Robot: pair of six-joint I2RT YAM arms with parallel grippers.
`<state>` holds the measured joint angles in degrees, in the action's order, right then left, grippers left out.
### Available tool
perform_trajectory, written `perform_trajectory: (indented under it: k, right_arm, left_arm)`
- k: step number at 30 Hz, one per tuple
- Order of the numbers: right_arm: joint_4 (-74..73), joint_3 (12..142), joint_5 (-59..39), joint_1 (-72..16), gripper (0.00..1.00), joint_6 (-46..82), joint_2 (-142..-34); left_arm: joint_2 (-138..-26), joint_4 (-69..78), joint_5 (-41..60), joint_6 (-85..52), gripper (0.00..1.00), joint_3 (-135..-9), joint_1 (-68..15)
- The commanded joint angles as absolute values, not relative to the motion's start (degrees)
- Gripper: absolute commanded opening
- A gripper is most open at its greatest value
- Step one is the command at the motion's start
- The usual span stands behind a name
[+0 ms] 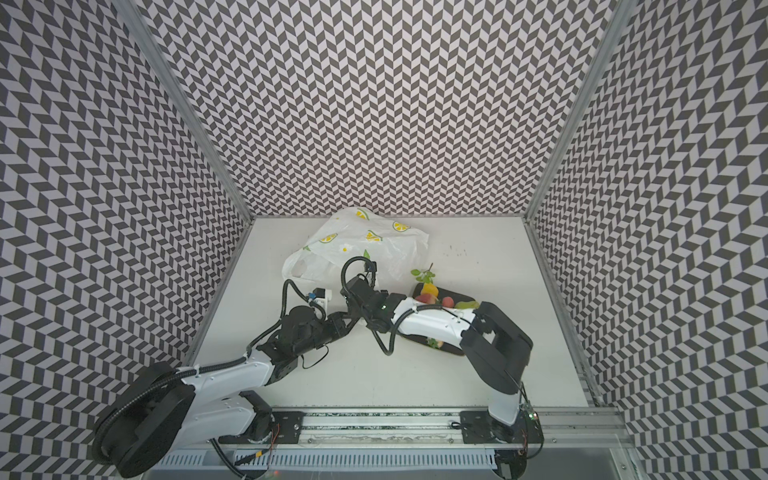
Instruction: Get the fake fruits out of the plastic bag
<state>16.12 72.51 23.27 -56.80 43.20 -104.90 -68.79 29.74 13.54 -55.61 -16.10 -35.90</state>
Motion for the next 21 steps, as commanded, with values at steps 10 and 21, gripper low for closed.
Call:
perform_trajectory:
  k: [10, 21]
  right_arm:
    - [18.76, 75.97, 28.55, -56.69, 0.21, 42.86, -107.89]
    - [5.22, 65.9, 18.18, -56.68, 0.0, 24.07, -94.78]
  left_arm:
    - [-64.0, 30.39, 8.93, -57.23, 0.23, -13.63, -37.46]
    - [-45.98, 14.56, -0.07, -59.7, 0.48, -11.25, -29.14]
